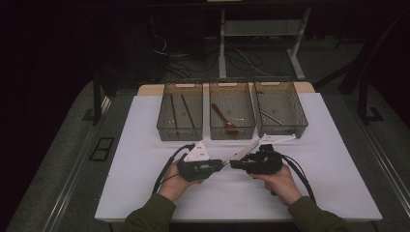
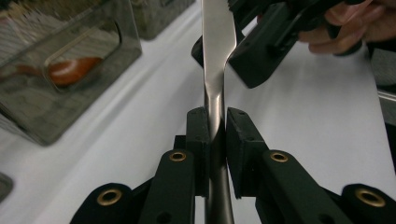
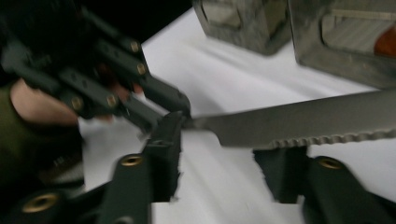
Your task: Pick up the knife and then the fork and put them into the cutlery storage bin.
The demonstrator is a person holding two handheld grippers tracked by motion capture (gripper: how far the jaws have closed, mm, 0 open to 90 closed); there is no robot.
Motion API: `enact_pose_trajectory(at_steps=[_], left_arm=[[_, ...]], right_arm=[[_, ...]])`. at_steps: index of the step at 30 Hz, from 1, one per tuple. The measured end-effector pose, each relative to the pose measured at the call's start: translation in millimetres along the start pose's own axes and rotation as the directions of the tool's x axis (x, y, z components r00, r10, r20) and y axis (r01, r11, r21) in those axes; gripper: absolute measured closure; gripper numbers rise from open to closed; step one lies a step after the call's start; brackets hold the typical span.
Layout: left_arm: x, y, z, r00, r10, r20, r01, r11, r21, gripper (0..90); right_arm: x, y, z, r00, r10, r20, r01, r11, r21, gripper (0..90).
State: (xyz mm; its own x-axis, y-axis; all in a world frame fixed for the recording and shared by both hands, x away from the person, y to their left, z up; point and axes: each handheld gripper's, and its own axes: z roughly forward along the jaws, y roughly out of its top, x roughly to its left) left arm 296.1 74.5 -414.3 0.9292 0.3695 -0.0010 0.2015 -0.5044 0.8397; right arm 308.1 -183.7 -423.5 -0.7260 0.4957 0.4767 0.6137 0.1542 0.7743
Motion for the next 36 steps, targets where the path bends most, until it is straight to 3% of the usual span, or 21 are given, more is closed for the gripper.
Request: enact_pose_trajectory(at_steps=[3, 4, 7, 8, 11, 13, 16, 19, 23, 28, 36], left_arm=[[-2.3, 2.7, 1.9, 0.9999, 0.009, -0.015, -0.009, 1.0, -0.001, 79.3], [-2.6, 2.5, 2.6, 0.9998, 0.006, -0.017, -0.006, 1.0, -0.002, 79.3], [-0.3, 3.3, -0.4, 0.9998, -0.011, -0.014, 0.011, 0.9993, -0.036, 79.6], [0.1, 3.6, -1.6, 0.9997, -0.021, -0.015, 0.02, 0.9986, -0.05, 79.8], [1.6, 4.3, -7.1, 0.999, -0.04, -0.018, 0.039, 0.9956, -0.086, 79.0], [4.5, 3.7, -15.7, 0.9979, -0.061, -0.021, 0.058, 0.9915, -0.116, 78.5], [6.4, -1.1, -25.1, 0.9965, -0.075, -0.038, 0.069, 0.9896, -0.126, 71.1], [8.2, -11.1, -33.6, 0.9956, -0.076, -0.055, 0.07, 0.9922, -0.103, 65.1], [11.1, -21.5, -42.0, 0.9942, -0.09, -0.059, 0.085, 0.9936, -0.074, 57.1], [13.6, -27.7, -46.6, 0.9915, -0.118, -0.056, 0.114, 0.991, -0.071, 49.3], [11.9, -37.2, -46.5, 0.9912, -0.122, -0.05, 0.12, 0.9918, -0.044, 36.3]], right_arm=[[0.5, 3.7, 2.6, 0.9997, 0.024, -0.004, -0.024, 0.999, -0.041, 71.5], [0.3, 5.5, 2.5, 0.999, 0.038, -0.023, -0.039, 0.997, -0.069, 78.7], [3.4, 10.6, 4.2, 0.9974, 0.048, -0.053, -0.053, 0.993, -0.105, 87.1], [3.2, 12.0, 4.0, 0.9951, 0.063, -0.076, -0.071, 0.99, -0.119, 88.3], [8.3, 18.8, 4.1, 0.9975, 0.028, -0.065, -0.037, 0.991, -0.129, 88.5], [9.2, 24.7, 1.1, 0.9969, 0.029, -0.073, -0.039, 0.989, -0.144, 88.5], [8.1, 37.8, -11.7, 0.9999, -0.016, 0.001, 0.015, 0.988, -0.153, 88.5], [2.3, 49.2, -29.1, 0.9977, -0.031, 0.061, 0.041, 0.984, -0.174, 88.5], [-7.8, 65.7, -61.0, 0.9853, -0.047, 0.164, 0.082, 0.974, -0.211, 88.5], [-27.9, 84.6, -98.3, 0.9668, -0.014, 0.255, 0.079, 0.966, -0.245, 88.5], [-55.4, 108.8, -143.4, 0.9168, 0.028, 0.398, 0.093, 0.955, -0.281, 88.5]])
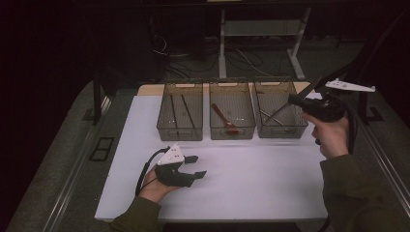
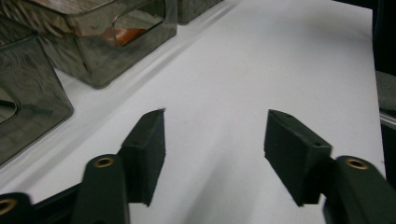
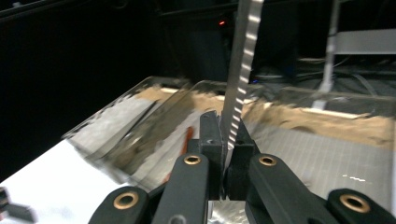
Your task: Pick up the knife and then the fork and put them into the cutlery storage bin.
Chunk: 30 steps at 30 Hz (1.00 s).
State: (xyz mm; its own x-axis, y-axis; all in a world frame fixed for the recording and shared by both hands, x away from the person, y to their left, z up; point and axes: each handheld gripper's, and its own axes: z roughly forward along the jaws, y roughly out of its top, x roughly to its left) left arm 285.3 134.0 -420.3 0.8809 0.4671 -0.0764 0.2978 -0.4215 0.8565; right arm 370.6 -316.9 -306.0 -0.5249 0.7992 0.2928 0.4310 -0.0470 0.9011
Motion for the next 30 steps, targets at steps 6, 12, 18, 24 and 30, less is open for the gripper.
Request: enact_pose_trajectory(at_steps=[6, 12, 18, 24, 30], left_arm=[[2.2, -2.8, 2.1, 0.9996, -0.029, 0.001, 0.029, 0.9994, 0.018, 28.8], [2.2, -3.8, 2.2, 0.9995, -0.032, 0.002, 0.032, 0.9993, 0.021, 23.8], [4.7, -4.3, -0.5, 0.9995, -0.03, 0.004, 0.03, 0.9994, 0.02, 22.9], [6.1, -4.7, -1.1, 0.9992, -0.039, 0.0, 0.039, 0.9991, 0.015, 22.4], [5.7, -4.6, -1.0, 0.9992, -0.039, 0.002, 0.039, 0.9991, 0.017, 22.0]], right_arm=[[-23.6, 6.1, 11.7, 0.9976, 0.014, 0.068, -0.016, 0.999, 0.038, 88.5], [-35.2, -7.7, 47.8, 0.9971, 0.064, 0.041, -0.069, 0.986, 0.153, 88.5], [-32.9, -17.7, 73.0, 0.9961, 0.087, 0.016, -0.088, 0.965, 0.247, 88.4], [-40.2, -21.7, 84.4, 0.9948, 0.098, 0.029, -0.102, 0.963, 0.248, 87.6], [-50.2, -23.3, 92.2, 0.9894, 0.025, 0.143, -0.063, 0.96, 0.272, 64.9]])
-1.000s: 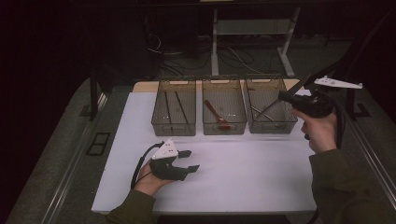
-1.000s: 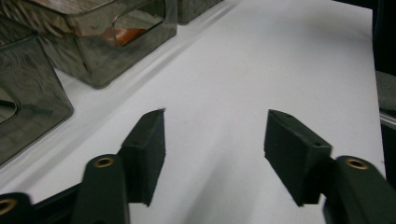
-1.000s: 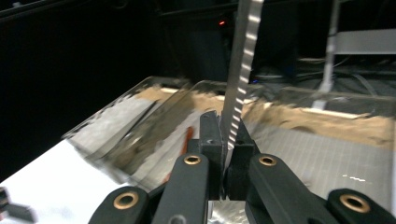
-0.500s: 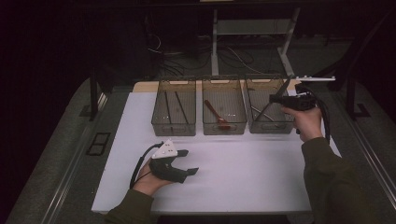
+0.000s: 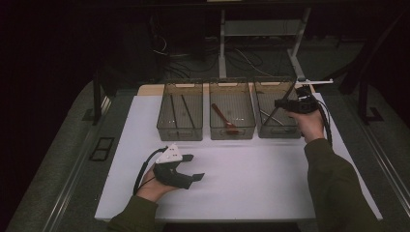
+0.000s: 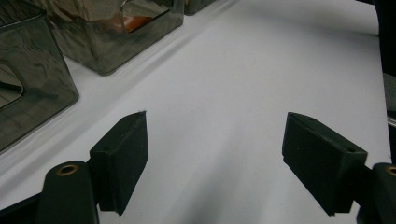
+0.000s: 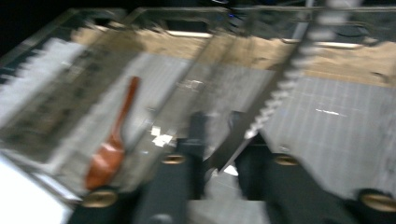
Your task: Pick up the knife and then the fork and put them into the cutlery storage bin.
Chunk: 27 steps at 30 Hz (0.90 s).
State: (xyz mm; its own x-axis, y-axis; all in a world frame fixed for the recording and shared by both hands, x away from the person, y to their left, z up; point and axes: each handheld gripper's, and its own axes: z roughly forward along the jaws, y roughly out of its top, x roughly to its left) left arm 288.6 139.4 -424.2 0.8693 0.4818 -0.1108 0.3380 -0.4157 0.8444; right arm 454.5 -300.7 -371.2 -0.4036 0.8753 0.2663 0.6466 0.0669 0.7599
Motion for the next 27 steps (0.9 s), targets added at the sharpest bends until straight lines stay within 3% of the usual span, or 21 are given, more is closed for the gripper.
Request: enact_pose_trajectory(at_steps=[2, 5, 8, 15, 20, 23, 27], left_arm=[[0.7, -0.3, -0.2, 1.0, 0.002, -0.001, -0.002, 1.0, -0.003, 21.7], [1.5, -0.5, -0.3, 1.0, 0.0, -0.002, 0.0, 1.0, 0.003, 21.2], [1.2, -0.6, 0.4, 1.0, 0.001, -0.002, -0.001, 1.0, 0.004, 20.6], [0.2, -0.7, -0.2, 1.0, 0.004, -0.008, -0.004, 0.9999, 0.011, 18.4], [-0.8, -2.4, -3.1, 0.9999, 0.008, -0.014, -0.008, 0.9998, 0.017, 17.1], [-1.9, -2.8, -5.7, 0.9998, 0.006, -0.017, -0.006, 0.9999, 0.012, 16.6], [-3.3, -5.5, -11.4, 0.9997, 0.012, -0.02, -0.012, 0.9999, 0.009, 16.2]], right_arm=[[-4.1, -2.2, 2.9, 0.9986, -0.013, 0.051, 0.011, 0.999, 0.04, 55.7], [-11.9, -6.3, 0.6, 0.9938, -0.035, 0.106, 0.027, 0.997, 0.072, 48.8], [-16.9, -8.1, -5.2, 0.9928, -0.037, 0.114, 0.029, 0.997, 0.077, 45.7], [-12.5, -6.5, -19.7, 0.9941, -0.07, 0.083, 0.067, 0.997, 0.042, 38.5], [-0.6, -14.7, -31.1, 0.9952, -0.098, 0.004, 0.098, 0.995, 0.011, 32.4], [6.2, -23.9, -40.4, 0.9903, -0.13, -0.048, 0.129, 0.991, -0.028, 28.8], [17.4, -37.9, -51.8, 0.9834, -0.164, -0.079, 0.159, 0.985, -0.064, 26.9]])
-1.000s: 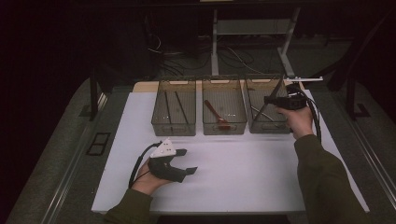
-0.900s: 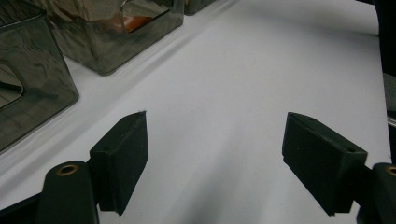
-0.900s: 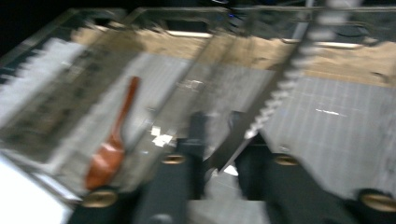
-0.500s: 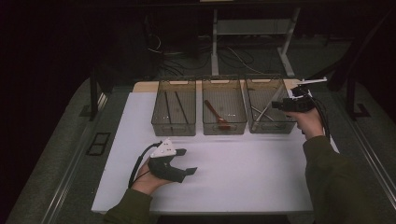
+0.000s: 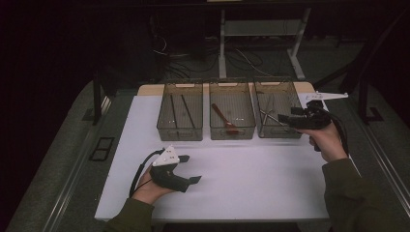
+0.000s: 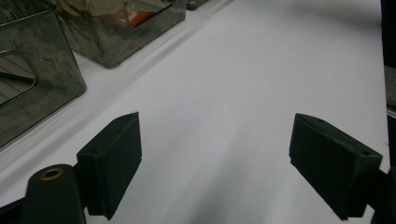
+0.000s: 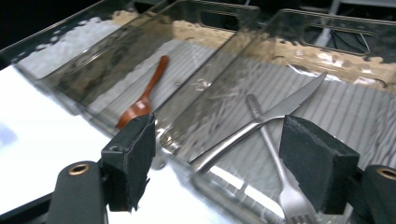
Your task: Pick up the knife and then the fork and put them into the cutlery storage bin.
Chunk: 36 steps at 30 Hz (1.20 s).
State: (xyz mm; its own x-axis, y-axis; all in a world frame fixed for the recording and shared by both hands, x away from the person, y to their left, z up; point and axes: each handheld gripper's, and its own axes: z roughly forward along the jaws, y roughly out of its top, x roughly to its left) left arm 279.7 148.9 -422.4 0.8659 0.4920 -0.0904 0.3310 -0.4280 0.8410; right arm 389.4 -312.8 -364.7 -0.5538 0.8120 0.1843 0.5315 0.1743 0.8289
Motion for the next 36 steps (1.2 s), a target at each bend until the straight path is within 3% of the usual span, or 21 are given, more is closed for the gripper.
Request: enact_pose_trajectory(at_steps=[9, 15, 36], left_arm=[[-0.6, -3.6, -5.0, 1.0, 0.0, 0.001, 0.0, 1.0, -0.003, 15.7], [-0.9, -4.5, -4.6, 1.0, 0.002, 0.002, -0.002, 1.0, -0.004, 15.7], [1.4, -4.3, -7.5, 0.9999, 0.012, 0.001, -0.012, 0.9998, -0.015, 15.6]], right_arm=[[27.9, -27.9, -15.3, 0.9972, -0.053, -0.053, 0.05, 0.998, -0.043, 20.8], [40.7, -52.8, -17.1, 0.9959, -0.08, -0.041, 0.079, 0.996, -0.043, 19.2], [62.5, -116.8, -32.7, 0.9883, -0.098, -0.117, 0.097, 0.995, -0.018, 18.1]])
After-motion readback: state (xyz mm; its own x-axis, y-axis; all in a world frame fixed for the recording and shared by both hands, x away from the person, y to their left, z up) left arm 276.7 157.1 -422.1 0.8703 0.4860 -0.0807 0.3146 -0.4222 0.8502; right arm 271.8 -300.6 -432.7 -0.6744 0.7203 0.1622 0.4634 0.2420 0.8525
